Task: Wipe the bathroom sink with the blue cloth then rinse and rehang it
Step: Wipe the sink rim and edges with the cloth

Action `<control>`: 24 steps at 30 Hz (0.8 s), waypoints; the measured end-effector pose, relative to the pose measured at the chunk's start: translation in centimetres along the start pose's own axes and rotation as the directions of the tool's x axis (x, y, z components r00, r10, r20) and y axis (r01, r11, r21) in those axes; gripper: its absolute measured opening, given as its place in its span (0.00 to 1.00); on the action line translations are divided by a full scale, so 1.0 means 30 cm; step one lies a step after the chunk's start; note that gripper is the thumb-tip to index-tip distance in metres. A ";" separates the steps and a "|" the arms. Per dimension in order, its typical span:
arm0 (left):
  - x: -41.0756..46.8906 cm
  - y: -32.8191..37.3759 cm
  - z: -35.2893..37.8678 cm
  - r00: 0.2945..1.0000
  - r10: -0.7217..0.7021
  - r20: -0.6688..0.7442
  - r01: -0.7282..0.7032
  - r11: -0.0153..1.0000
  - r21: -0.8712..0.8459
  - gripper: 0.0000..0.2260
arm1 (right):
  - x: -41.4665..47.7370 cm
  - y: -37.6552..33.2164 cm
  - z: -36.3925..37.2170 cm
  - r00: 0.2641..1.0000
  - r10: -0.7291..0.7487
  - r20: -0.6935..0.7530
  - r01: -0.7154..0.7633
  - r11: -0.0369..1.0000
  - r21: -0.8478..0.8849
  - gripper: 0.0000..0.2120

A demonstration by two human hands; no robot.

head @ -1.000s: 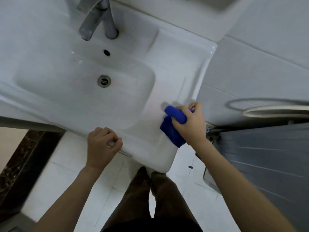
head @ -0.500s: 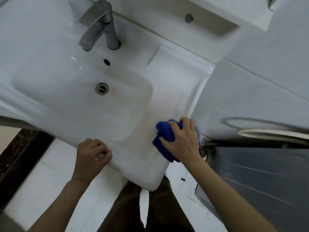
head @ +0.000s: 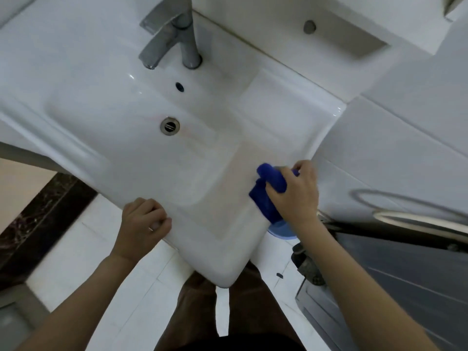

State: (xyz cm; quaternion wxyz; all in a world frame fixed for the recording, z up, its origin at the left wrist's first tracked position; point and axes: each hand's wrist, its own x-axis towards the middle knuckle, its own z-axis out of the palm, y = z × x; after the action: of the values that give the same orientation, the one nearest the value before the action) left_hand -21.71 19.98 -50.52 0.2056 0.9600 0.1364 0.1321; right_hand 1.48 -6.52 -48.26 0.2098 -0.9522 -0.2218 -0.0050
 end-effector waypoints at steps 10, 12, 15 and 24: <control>-0.010 0.004 -0.001 0.999 -0.037 0.011 0.037 0.999 0.022 0.11 | -0.110 -0.185 -0.097 0.954 -0.235 0.186 0.212 0.967 0.139 0.17; -0.011 0.001 0.001 0.999 -0.041 0.013 0.041 0.999 0.020 0.11 | -0.022 -0.215 -0.094 0.979 -0.149 0.137 0.108 0.958 0.266 0.13; -0.012 -0.004 0.006 0.999 -0.044 -0.002 0.044 0.999 0.001 0.11 | 0.149 -0.217 0.038 0.994 -0.076 0.080 0.068 0.993 0.100 0.13; -0.019 -0.012 0.003 0.999 -0.039 0.032 0.039 0.999 -0.010 0.10 | -0.139 -0.361 0.213 0.912 -0.259 0.317 0.343 0.907 -0.245 0.31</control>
State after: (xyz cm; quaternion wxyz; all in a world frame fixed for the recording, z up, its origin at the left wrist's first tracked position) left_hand -22.27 20.08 -50.86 0.2155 0.9580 0.1512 0.1133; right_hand -7.40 3.10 -50.22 0.0289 -0.9177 -0.3912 0.0627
